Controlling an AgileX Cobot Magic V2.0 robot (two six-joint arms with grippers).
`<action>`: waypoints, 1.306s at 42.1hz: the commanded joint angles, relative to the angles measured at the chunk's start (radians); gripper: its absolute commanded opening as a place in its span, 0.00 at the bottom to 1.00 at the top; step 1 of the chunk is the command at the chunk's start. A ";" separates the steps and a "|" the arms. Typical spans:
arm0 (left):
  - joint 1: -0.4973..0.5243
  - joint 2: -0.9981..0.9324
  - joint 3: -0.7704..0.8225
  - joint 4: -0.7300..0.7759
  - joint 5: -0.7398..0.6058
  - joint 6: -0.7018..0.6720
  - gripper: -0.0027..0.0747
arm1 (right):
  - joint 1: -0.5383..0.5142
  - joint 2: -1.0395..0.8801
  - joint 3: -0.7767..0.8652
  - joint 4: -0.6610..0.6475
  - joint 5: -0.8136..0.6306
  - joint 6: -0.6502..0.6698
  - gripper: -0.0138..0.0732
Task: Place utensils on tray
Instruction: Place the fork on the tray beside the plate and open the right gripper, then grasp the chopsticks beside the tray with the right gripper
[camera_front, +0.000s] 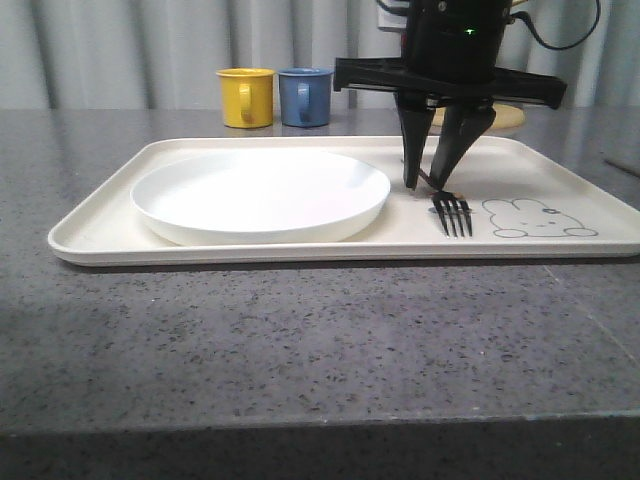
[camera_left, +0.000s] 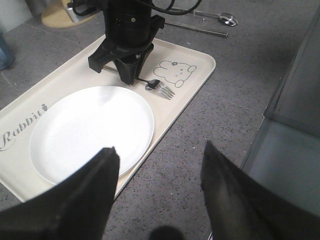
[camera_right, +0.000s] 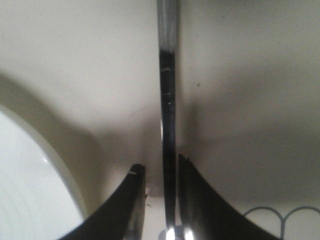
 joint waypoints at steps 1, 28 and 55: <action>-0.009 0.000 -0.026 -0.004 -0.079 -0.011 0.52 | -0.001 -0.061 -0.032 -0.009 -0.019 -0.002 0.40; -0.009 0.000 -0.026 -0.004 -0.079 -0.011 0.52 | -0.307 -0.350 0.096 -0.050 0.217 -0.474 0.40; -0.009 0.000 -0.026 -0.004 -0.079 -0.011 0.52 | -0.513 -0.240 0.220 -0.049 0.183 -0.588 0.40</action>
